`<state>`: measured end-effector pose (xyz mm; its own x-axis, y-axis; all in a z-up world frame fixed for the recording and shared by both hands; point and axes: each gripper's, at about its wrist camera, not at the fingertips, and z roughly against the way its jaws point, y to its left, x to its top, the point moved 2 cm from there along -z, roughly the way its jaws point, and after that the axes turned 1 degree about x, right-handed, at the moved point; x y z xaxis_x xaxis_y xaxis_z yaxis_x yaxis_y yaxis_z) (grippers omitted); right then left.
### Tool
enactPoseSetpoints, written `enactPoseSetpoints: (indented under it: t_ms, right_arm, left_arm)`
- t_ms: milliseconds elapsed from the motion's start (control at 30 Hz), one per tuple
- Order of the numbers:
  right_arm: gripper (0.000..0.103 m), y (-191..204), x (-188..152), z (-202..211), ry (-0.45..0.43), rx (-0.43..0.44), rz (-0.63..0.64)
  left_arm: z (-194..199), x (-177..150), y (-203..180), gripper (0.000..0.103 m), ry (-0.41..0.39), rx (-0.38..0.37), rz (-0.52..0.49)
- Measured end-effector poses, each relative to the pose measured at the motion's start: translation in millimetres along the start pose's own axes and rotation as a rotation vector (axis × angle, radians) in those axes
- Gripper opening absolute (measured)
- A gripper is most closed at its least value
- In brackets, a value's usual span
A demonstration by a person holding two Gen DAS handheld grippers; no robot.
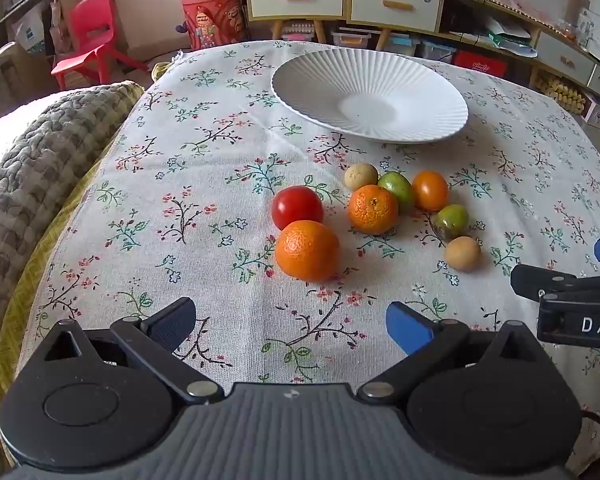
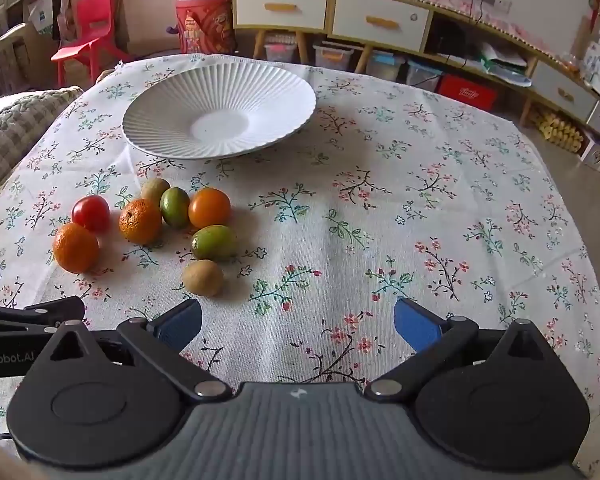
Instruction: Organize fruits
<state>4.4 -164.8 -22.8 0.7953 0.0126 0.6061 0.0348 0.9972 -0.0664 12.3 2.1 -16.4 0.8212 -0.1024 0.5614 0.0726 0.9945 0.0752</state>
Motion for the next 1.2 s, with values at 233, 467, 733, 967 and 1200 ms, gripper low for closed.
enactPoseSetpoints:
  t_ms: [233, 467, 733, 967, 1200]
  right_arm:
    - [0.102, -0.1, 0.2, 0.1, 0.001, 0.0, -0.001]
    - [0.102, 0.1, 0.2, 0.0, 0.001, 0.001, 0.0]
    - [0.102, 0.4, 0.1, -0.2, 0.001, 0.001, -0.001]
    - [0.102, 0.6, 0.2, -0.6, 0.002, 0.001, -0.001]
    - [0.102, 0.8, 0.2, -0.8, 0.002, 0.0, -0.001]
  left_arm:
    - [-1.6, -0.9, -1.6, 0.092, 0.003, -0.002, -0.001]
    - [-2.2, -1.1, -1.0, 0.092, 0.004, -0.006, 0.0]
    - [-2.2, -0.9, -0.5, 0.092, 0.005, -0.007, 0.001]
    - [-1.2, -0.8, -0.7, 0.092, 0.004, -0.009, 0.001]
    - [-1.2, -0.7, -0.4, 0.092, 0.004, -0.01, 0.001]
